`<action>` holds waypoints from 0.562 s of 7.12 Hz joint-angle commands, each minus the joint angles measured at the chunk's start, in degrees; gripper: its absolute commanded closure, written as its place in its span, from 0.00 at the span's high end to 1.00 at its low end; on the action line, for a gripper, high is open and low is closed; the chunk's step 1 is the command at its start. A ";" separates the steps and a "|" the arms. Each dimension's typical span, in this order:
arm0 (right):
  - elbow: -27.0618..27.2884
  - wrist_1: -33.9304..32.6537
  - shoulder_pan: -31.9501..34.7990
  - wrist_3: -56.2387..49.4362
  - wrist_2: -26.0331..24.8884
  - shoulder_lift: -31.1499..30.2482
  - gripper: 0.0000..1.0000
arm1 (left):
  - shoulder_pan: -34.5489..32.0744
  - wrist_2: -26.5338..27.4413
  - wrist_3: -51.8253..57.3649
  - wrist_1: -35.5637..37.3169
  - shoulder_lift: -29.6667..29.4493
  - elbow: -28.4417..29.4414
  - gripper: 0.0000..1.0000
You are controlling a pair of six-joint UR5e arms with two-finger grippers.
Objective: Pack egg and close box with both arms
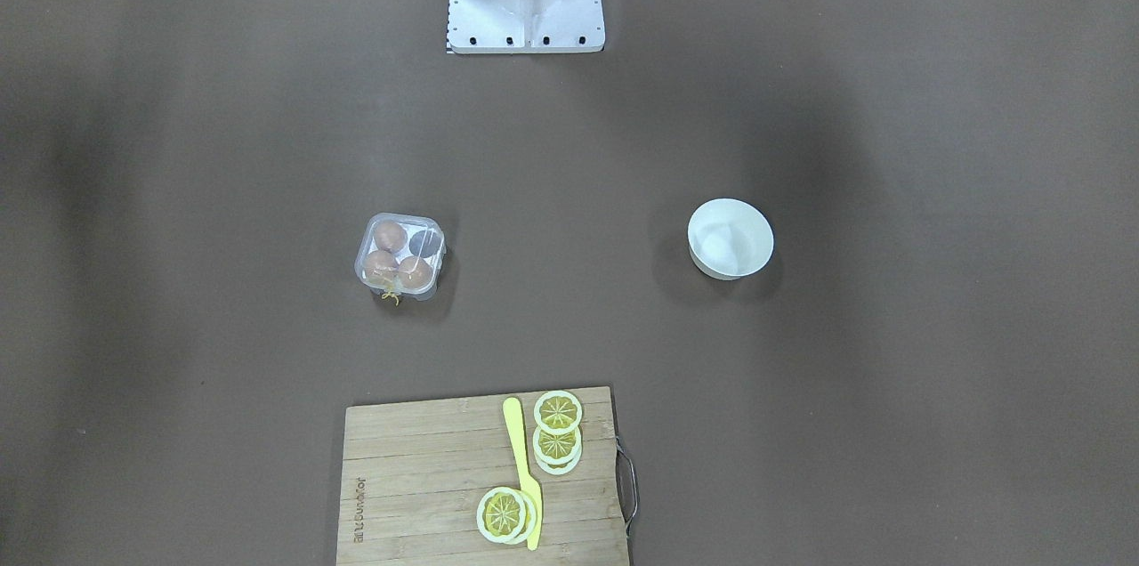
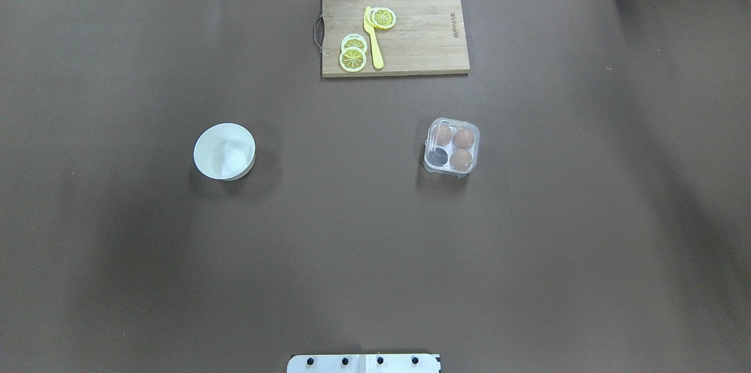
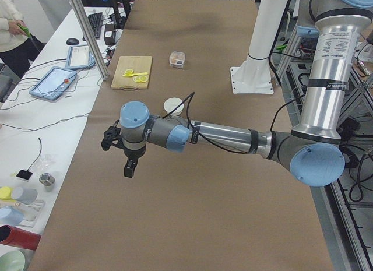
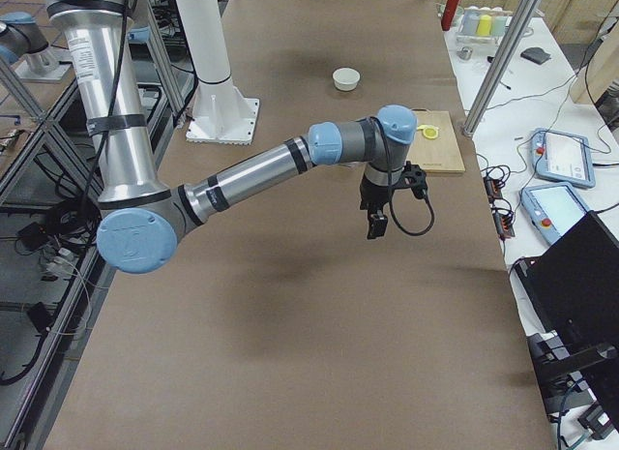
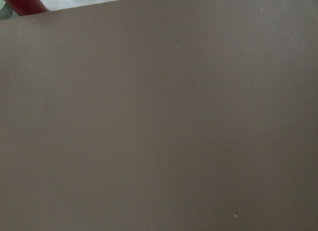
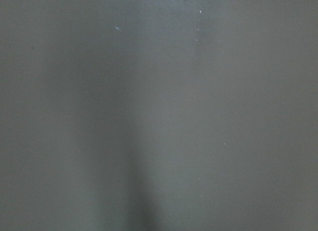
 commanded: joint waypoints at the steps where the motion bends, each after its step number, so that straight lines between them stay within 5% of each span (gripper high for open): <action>1: -0.36 0.05 5.64 -5.84 7.35 -7.37 1.00 | -2.32 0.22 0.40 0.46 0.86 1.01 0.98; 4: -3.14 3.53 7.50 -8.32 6.60 -11.18 1.00 | -2.24 0.22 0.14 0.37 3.14 0.85 0.98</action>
